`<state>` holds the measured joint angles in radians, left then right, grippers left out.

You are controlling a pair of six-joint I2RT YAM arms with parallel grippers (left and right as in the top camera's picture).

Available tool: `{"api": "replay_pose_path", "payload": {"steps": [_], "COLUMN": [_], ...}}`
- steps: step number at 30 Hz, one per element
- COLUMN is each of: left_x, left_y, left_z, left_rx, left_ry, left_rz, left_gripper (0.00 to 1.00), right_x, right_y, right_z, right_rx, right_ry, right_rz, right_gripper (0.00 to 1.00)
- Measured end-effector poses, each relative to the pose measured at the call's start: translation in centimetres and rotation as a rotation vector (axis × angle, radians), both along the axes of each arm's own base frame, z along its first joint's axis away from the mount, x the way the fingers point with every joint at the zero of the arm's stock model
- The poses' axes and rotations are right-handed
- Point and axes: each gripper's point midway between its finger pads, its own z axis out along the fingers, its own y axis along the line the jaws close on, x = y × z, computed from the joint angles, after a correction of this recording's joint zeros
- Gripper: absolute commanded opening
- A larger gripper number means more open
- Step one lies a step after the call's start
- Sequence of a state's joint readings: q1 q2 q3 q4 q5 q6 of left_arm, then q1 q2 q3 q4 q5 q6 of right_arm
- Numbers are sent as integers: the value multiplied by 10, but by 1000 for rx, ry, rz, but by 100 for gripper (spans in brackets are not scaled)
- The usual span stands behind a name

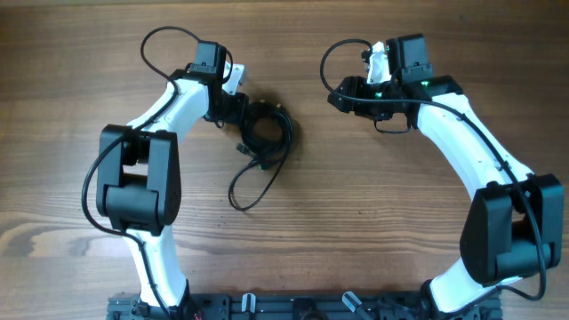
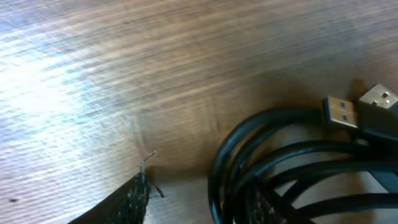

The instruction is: Untangle cables

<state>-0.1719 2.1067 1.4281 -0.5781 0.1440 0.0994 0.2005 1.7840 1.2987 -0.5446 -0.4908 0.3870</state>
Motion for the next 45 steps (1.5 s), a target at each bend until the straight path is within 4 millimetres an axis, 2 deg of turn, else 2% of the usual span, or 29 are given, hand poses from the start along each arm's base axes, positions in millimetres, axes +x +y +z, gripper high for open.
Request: {"api": "replay_pose_path", "payload": {"steps": [7, 12, 14, 19, 25, 30, 32, 35, 40, 43, 45], "left_x": [0, -11, -14, -16, -20, -43, -51, -52, -55, -58, -58], "left_y": [6, 8, 6, -13, -31, -43, -50, -68, -83, -86, -87], "left_z": [-2, -5, -6, -6, -2, 3, 12, 57, 120, 138, 139], "left_rx": [3, -29, -48, -80, -124, -198, -240, -359, -499, -543, -557], "left_ry": [-18, 6, 2, -23, -10, 63, 77, 26, -54, -63, -52], "left_rz": [93, 237, 292, 314, 294, 265, 245, 189, 155, 163, 179], "left_gripper": [31, 11, 4, 4, 4, 4, 4, 4, 4, 4, 4], "right_x": [0, -1, -1, -1, -4, -10, -11, -15, -21, -25, -27], "right_y": [0, 0, 0, 7, 37, 56, 60, 67, 74, 79, 83], "right_z": [0, 0, 0, 4, 18, 28, 33, 40, 46, 48, 49], "right_rx": [0, 2, 2, 27, 94, 150, 179, 231, 283, 301, 311], "right_ry": [2, 2, 2, -14, -81, -93, -93, -82, -61, -51, -46], "right_rz": [0, 1, 2, 36, 140, 181, 192, 212, 235, 245, 251], "right_gripper": [59, 59, 53, 50, 51, 51, 51, 51, 51, 50, 50]}}
